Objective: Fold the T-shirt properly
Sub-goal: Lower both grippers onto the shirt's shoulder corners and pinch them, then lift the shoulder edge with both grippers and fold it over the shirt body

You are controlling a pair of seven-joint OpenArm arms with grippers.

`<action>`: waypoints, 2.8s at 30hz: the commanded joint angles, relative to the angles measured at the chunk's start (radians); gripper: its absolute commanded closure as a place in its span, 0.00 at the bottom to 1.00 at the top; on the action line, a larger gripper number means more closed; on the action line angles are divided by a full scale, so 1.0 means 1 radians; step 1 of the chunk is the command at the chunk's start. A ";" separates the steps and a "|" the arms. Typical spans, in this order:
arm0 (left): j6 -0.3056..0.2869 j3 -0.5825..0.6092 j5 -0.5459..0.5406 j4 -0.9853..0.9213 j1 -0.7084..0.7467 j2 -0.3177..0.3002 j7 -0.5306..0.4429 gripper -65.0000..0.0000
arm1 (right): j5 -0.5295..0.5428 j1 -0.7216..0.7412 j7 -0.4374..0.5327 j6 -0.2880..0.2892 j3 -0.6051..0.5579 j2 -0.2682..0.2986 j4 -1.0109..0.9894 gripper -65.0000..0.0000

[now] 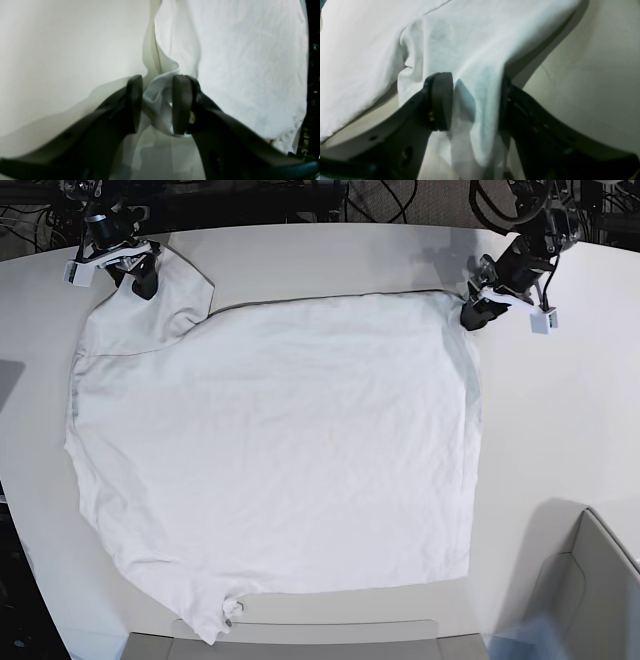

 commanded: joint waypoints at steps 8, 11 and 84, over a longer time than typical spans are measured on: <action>-0.022 0.003 0.029 0.009 0.017 -0.004 0.045 0.68 | -0.007 -0.012 0.004 -0.001 0.002 -0.007 0.035 0.59; -0.041 0.004 0.031 0.009 0.016 -0.004 0.045 0.69 | -0.007 -0.012 0.004 -0.001 -0.001 -0.007 0.035 0.59; 0.291 -0.341 0.035 -0.052 -0.474 0.036 0.311 1.00 | -0.739 0.605 -0.408 0.212 0.020 -0.113 0.132 1.00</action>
